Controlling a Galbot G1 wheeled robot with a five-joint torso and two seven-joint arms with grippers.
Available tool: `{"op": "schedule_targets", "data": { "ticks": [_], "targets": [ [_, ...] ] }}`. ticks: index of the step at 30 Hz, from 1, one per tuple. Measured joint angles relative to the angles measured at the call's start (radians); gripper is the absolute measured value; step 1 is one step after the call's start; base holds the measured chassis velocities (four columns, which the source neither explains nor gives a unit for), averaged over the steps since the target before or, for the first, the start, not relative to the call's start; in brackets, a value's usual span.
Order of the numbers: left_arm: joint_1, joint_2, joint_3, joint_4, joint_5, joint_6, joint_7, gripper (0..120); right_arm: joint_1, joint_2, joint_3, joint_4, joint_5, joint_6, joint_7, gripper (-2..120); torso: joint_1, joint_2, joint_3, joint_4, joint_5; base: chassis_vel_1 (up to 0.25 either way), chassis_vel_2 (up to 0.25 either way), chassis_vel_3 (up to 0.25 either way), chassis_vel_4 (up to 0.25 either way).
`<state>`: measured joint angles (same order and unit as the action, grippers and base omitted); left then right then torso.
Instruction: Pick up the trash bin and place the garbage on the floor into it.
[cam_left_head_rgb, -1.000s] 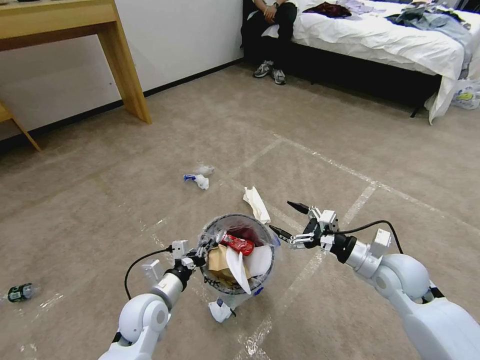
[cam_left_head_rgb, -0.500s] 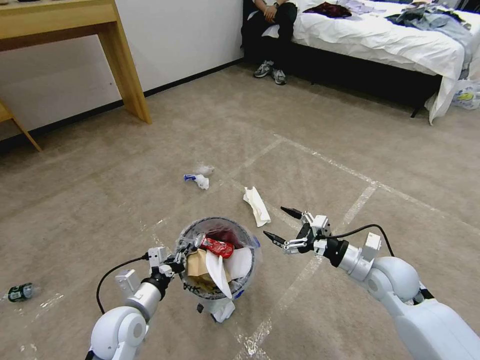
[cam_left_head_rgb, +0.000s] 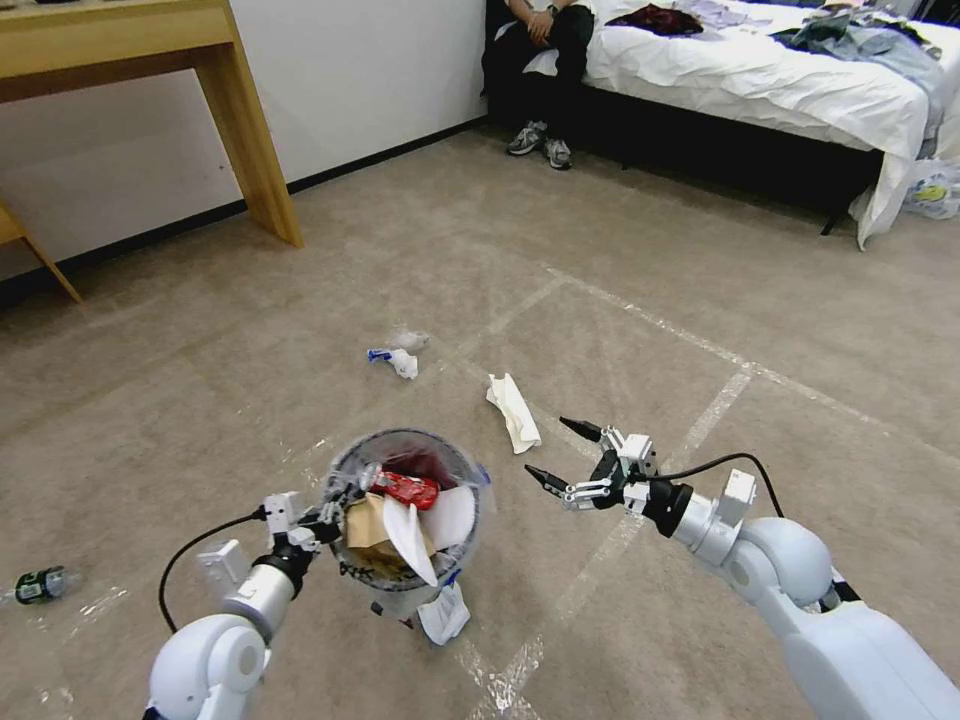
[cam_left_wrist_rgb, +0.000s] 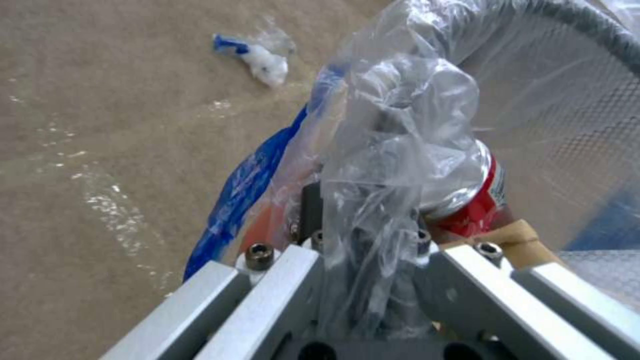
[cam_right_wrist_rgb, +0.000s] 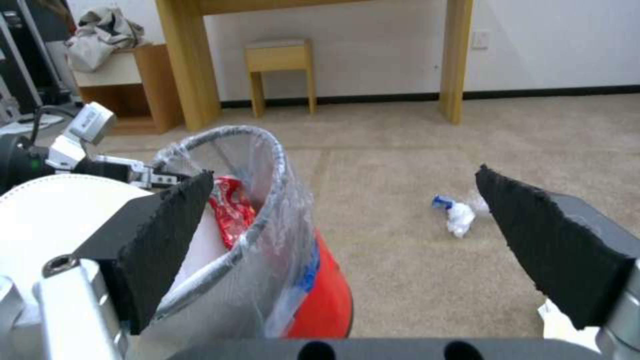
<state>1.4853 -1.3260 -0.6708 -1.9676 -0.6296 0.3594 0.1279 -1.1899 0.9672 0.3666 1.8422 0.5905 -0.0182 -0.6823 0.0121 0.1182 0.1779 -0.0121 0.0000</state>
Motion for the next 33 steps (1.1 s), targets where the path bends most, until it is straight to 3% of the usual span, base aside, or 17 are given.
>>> {"op": "schedule_targets", "data": {
  "ticks": [9, 22, 24, 33],
  "targets": [
    [0.028, -0.006, -0.03, -0.01, -0.001, -0.007, 0.009, 1, 0.003, 0.005, -0.003, -0.002, -0.003, 0.001, -0.001, 100, 0.0, 0.0, 0.0, 0.0, -0.0001, 0.0, 0.0, 0.0, 0.0],
    [0.115, -0.016, -0.125, -0.046, 0.003, -0.03, 0.048, 1, 0.003, 0.044, -0.04, -0.011, -0.032, 0.001, -0.004, 100, 0.0, 0.0, 0.0, 0.0, 0.0, 0.0, 0.0, 0.0, 0.0],
    [0.149, -0.02, -0.162, -0.054, -0.005, -0.038, 0.067, 1, 0.009, 0.05, -0.058, -0.018, -0.037, 0.001, -0.004, 100, 0.0, 0.0, 0.0, 0.0, -0.0001, 0.0, 0.0, 0.0, 0.0],
    [0.178, -0.033, -0.192, -0.059, -0.006, -0.046, 0.074, 1, 0.021, 0.06, -0.089, -0.033, -0.043, 0.001, -0.004, 100, 0.0, 0.0, 0.0, 0.0, 0.0, 0.0, 0.0, 0.0, 0.0]
  ]
}}
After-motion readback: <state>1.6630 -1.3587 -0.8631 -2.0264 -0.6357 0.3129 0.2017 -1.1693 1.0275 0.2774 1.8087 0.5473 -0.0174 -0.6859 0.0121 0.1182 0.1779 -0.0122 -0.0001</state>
